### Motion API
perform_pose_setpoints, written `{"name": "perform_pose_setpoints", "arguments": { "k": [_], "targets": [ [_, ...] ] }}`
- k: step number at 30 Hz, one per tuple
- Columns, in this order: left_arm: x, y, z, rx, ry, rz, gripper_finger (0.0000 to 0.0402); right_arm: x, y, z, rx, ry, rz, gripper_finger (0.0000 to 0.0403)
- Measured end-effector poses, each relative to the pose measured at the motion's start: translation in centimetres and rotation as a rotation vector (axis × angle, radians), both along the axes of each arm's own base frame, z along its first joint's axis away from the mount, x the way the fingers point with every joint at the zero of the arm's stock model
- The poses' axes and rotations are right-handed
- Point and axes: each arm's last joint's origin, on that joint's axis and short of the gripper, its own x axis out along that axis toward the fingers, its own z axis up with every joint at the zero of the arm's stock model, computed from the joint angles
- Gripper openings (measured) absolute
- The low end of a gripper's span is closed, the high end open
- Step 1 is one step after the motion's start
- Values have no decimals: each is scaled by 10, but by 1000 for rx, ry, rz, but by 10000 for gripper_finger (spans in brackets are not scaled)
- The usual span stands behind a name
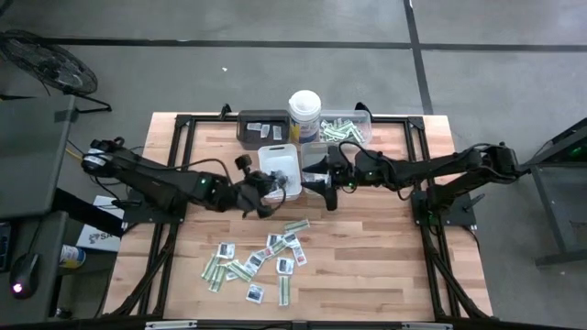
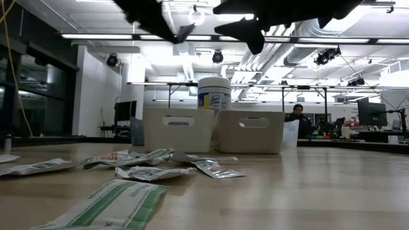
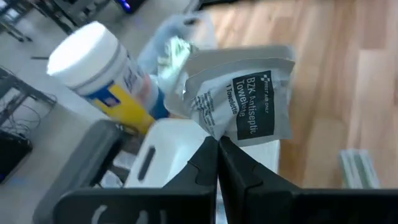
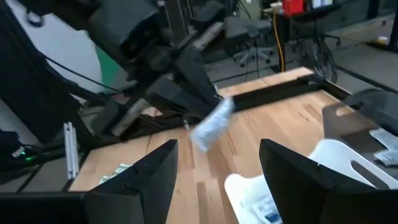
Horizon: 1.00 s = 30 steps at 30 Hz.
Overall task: Pick & Place First Aid Supplies
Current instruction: Put the wipe into the gray bin
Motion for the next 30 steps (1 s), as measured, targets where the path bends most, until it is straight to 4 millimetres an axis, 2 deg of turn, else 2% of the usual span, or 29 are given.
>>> {"name": "perform_pose_setpoints", "arguments": {
  "k": [6,12,18,30],
  "targets": [
    [19,18,6,45,-83,7,0,0,1,3,-2,-36,-1,220],
    [23,29,9,78,-90,11,0,0,-3,4,-11,-47,-71,220],
    [24,30,12,116,-101,1,0,2,-8,2,19,-51,-96,220],
    [24,30,12,129,-97,17,0,22,-12,-10,64,-80,-88,220]
  ]
}}
